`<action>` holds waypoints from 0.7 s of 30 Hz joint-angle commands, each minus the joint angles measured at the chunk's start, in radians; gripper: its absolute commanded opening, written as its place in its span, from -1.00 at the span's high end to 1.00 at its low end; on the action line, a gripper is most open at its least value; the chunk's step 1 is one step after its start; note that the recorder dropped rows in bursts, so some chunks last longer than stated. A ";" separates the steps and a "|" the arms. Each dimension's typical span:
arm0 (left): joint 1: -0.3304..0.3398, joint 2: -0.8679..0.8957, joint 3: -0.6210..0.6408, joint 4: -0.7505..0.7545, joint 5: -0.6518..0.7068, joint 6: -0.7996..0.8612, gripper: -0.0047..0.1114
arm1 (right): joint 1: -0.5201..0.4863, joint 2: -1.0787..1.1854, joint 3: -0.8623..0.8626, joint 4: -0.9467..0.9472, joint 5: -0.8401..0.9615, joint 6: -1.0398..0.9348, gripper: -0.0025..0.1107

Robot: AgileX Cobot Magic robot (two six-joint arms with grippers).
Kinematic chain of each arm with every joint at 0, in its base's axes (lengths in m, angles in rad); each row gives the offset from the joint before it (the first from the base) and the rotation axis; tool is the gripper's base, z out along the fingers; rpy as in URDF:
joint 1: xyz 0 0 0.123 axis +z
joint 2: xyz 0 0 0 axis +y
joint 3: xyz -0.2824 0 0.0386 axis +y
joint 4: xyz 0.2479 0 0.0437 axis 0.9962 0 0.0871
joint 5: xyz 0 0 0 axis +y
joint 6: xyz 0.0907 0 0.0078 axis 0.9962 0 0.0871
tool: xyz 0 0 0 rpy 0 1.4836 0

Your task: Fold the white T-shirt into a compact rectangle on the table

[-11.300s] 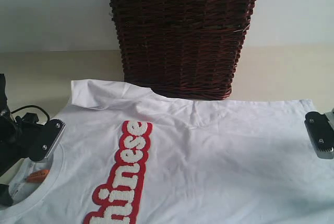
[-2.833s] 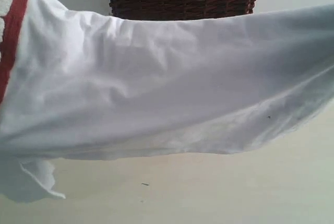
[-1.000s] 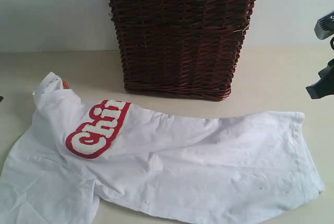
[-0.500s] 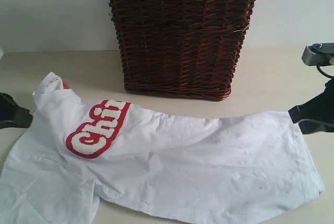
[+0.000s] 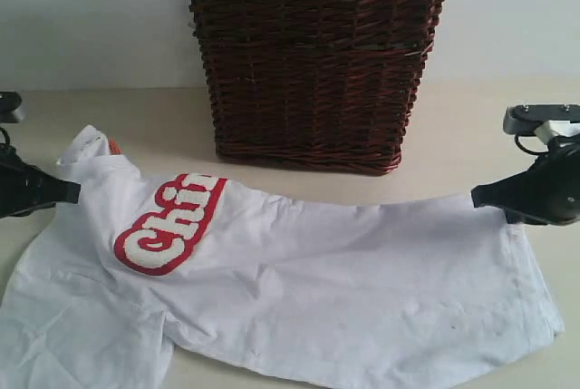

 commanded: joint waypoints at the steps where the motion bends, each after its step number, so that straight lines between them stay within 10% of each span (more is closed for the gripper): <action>1: -0.006 0.109 -0.080 -0.033 -0.058 0.037 0.92 | 0.001 0.087 -0.057 0.006 -0.149 0.004 0.96; 15: 0.143 0.247 -0.086 0.015 0.118 -0.131 0.92 | 0.001 0.238 -0.210 -0.028 0.078 0.012 0.96; 21: 0.211 0.172 -0.019 0.259 0.116 -0.427 0.92 | 0.001 0.238 -0.210 -0.030 0.091 0.012 0.96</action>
